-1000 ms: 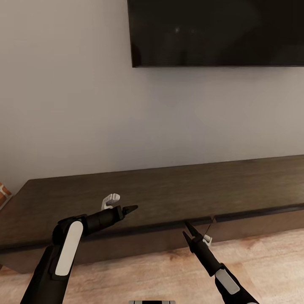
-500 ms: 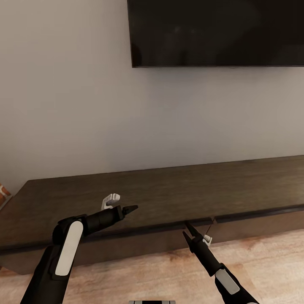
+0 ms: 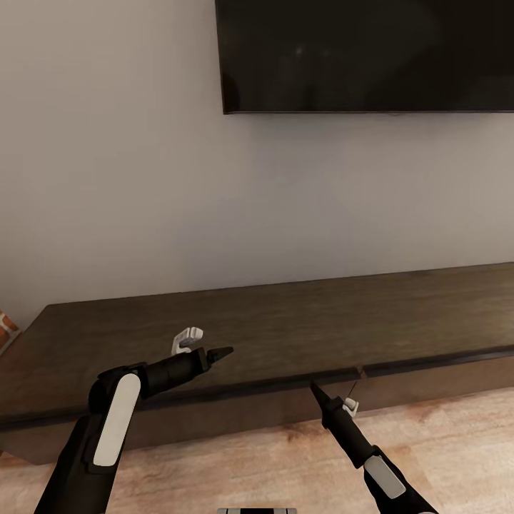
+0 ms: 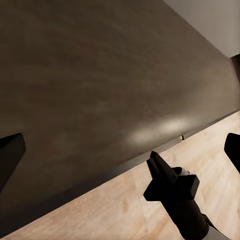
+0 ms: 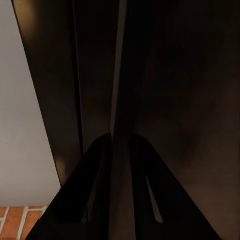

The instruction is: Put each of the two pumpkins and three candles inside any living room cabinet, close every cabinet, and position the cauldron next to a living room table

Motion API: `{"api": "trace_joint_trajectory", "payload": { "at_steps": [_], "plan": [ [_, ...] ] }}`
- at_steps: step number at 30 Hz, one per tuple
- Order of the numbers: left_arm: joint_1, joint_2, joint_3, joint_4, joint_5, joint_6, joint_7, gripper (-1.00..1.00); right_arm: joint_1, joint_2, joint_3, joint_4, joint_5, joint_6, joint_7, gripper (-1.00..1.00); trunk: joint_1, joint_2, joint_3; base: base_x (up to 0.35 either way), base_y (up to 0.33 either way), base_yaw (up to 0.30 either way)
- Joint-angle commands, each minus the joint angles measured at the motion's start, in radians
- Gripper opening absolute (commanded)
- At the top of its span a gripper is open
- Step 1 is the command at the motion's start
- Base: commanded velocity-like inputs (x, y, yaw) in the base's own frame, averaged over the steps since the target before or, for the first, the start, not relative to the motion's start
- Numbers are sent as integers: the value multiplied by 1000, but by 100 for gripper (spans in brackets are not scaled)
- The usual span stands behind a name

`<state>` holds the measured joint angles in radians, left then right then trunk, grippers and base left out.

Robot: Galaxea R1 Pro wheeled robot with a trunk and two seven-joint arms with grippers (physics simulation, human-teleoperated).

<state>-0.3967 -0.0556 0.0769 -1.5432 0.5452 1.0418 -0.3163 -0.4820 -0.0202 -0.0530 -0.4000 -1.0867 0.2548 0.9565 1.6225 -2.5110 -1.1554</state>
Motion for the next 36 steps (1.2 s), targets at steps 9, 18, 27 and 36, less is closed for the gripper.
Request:
{"api": "trace_joint_trajectory", "payload": {
  "at_steps": [9, 18, 27, 36],
  "plan": [
    [-1, -1, 3, 0, -8, 5, -10, 100, -1, 0, -1, -2, -21, 23, 8, -100, 0, 0, -1, 0, 0, 0],
    [-1, -1, 3, 0, -8, 5, -10, 100, -2, 1, -1, -2, -21, 23, 6, -100, 0, 0, -1, 0, 0, 0],
    [-1, -1, 3, -1, -8, 5, -10, 100, -1, 2, -1, -2, -21, 23, 4, -100, 0, 0, -1, -20, 0, 0],
    [0, -1, 3, -1, -8, 5, -10, 100, -1, 2, -1, -2, -21, 23, 4, -100, 0, 0, -1, -215, 0, 0]
  ]
}}
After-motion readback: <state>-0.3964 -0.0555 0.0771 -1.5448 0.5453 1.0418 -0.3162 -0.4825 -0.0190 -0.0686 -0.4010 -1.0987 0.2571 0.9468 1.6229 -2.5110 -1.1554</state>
